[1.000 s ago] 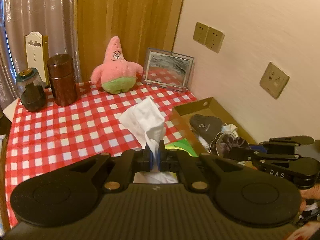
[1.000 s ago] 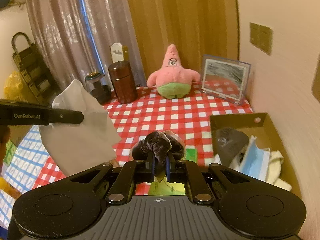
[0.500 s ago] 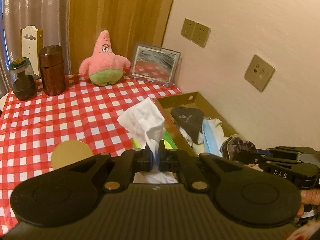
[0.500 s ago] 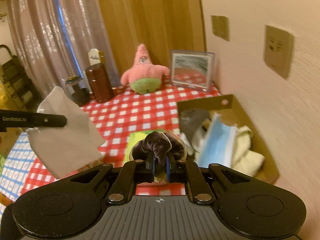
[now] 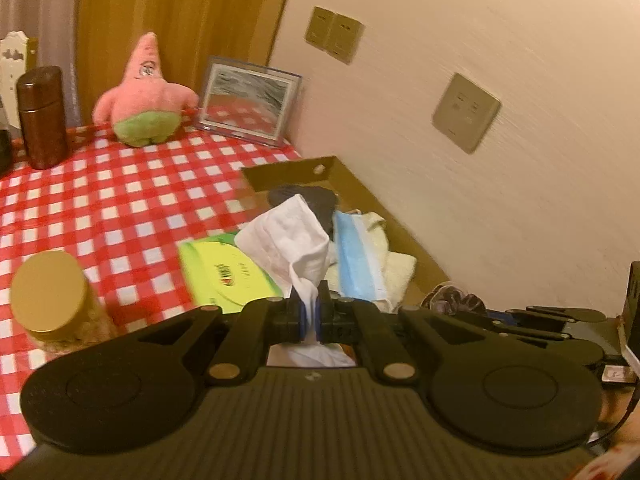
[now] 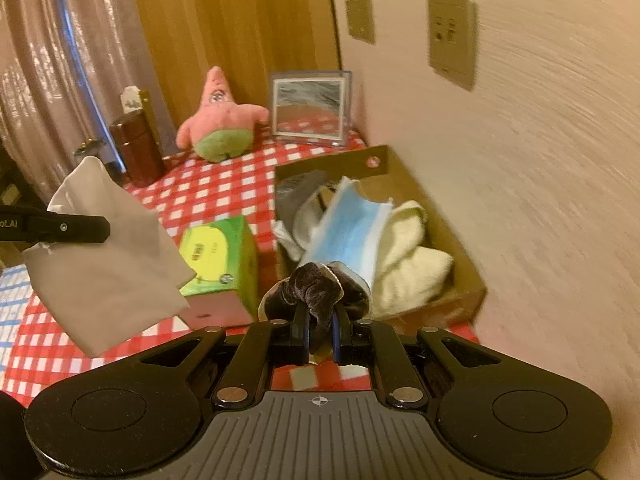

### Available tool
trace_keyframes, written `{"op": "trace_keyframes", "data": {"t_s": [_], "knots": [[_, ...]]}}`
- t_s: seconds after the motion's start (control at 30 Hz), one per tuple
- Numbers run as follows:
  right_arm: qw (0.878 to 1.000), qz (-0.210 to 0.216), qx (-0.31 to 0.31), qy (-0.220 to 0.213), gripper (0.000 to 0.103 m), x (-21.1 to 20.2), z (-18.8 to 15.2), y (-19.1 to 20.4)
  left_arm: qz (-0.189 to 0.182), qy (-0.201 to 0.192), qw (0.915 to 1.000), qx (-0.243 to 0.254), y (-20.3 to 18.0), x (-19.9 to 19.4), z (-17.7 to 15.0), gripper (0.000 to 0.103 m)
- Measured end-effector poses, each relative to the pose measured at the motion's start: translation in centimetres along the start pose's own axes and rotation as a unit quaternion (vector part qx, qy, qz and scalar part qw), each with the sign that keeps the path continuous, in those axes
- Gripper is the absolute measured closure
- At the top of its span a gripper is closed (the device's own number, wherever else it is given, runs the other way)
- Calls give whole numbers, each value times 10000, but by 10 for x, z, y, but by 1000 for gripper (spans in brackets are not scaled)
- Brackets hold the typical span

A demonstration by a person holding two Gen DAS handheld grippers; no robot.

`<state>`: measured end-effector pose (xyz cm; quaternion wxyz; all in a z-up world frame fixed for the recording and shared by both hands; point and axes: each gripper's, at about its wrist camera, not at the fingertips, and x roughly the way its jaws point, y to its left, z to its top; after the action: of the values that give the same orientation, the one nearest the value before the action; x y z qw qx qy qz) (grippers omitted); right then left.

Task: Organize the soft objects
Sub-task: 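Carry the tissue and scrunchie over the cardboard tray with both tools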

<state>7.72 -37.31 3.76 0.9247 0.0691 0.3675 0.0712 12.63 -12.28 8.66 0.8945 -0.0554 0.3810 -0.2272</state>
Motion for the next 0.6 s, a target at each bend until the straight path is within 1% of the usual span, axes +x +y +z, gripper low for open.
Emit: {"op": "trace_keyframes", "data": {"t_s": [0.33,0.6], "knots": [[9997,-156,166,26,93,-1,-4,-20,-220,136,9995,164,-28,30,9,99],[9995,-225,187,106,93,7,-6,-28,-330,259,9989,213,-39,51,13,99]]}}
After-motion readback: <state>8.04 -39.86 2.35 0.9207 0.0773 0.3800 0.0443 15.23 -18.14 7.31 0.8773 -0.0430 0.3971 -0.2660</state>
